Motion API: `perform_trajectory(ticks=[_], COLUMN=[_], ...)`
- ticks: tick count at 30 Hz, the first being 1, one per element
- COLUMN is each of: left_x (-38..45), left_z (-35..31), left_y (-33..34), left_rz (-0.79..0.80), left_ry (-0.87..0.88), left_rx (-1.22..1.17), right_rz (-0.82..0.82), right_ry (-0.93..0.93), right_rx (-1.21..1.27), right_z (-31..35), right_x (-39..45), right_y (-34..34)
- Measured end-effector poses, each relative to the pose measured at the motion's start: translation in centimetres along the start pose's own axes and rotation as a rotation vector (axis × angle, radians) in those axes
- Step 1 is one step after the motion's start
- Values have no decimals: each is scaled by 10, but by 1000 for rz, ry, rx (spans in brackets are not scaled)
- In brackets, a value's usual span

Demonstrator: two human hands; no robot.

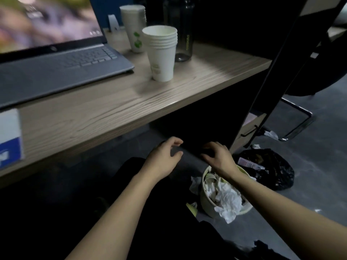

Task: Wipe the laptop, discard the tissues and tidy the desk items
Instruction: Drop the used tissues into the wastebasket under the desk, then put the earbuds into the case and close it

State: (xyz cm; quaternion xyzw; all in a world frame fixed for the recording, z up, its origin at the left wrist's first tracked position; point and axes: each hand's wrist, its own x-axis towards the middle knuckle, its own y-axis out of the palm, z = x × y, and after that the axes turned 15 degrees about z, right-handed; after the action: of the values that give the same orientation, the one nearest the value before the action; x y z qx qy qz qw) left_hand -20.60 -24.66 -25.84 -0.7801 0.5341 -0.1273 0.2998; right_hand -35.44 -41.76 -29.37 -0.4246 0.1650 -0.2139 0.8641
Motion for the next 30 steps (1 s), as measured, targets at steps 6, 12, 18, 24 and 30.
perform_trajectory(ticks=[6,12,18,24,30], left_x=[-46,-91,-138,-190,-238], left_z=[-51,-100,-105,-69,-6], left_y=[-43,-97,-165,-251,-327], left_rz=[-102,-280,-463,-589,-717], left_ry=[106,221,199,93,-129], left_rx=[64,88,88,117,162], right_rz=[-183,-324,-303,-293,-138], right_ry=[-187,-421,-612,-657,-747], right_rx=[91,147,126,12,-36], right_z=[66,145,224,301,370], right_x=[-9,-22,-17,3,40], right_y=[-36,-73,-83,-65,-37])
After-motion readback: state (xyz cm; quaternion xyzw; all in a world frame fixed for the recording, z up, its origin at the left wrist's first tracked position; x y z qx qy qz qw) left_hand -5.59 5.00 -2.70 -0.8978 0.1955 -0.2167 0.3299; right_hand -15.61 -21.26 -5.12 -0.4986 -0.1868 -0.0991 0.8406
